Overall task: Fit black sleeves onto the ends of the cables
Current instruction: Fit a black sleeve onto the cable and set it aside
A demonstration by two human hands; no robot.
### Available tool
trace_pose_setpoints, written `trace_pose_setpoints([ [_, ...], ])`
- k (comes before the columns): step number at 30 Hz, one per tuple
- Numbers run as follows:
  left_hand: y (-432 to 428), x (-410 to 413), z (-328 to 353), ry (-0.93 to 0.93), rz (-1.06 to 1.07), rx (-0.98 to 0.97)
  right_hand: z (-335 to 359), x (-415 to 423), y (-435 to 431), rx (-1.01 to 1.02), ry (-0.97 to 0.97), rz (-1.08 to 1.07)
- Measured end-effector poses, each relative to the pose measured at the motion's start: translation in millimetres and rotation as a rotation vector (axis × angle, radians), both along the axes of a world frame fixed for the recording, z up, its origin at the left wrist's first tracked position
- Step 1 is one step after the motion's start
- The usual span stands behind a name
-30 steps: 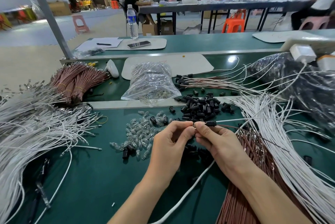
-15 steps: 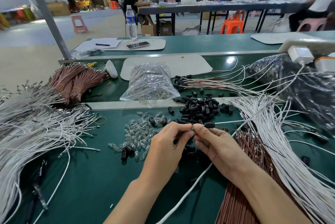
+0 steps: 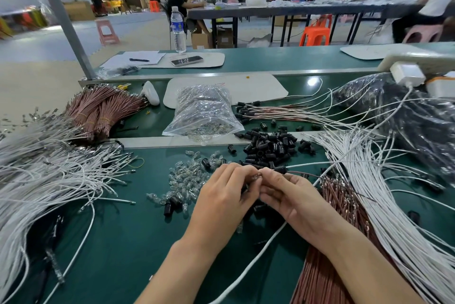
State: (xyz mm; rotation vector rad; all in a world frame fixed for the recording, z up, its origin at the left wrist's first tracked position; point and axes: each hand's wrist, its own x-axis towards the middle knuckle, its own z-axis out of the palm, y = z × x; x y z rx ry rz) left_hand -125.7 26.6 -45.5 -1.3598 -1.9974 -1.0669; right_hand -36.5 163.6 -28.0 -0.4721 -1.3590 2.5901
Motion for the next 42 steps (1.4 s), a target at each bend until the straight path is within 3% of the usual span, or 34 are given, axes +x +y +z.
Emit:
trace_pose_setpoints([
  [10, 2.7, 2.8, -0.9, -0.103, -0.004, 0.077, 0.0, -1.0, -4.0, -0.037, 0.010, -0.084],
  [19, 3.3, 0.1, -2.4, -0.064, 0.012, 0.047, 4.5, -1.5, -8.5, -0.019, 0.042, -0.059],
  [27, 0.0, -4.5, -3.5, -0.144, 0.062, 0.060, 4.7, -1.6, -1.1, -0.032, 0.053, -0.272],
  [35, 1.1, -2.6, -5.5, -0.219, -0.006, 0.052, 1.0, -1.2, -5.4, 0.062, 0.067, -0.161],
  [42, 3.4, -2.0, -7.6, -0.348, -0.024, 0.137, -2.8, -2.9, -5.6, 0.016, 0.073, -0.141],
])
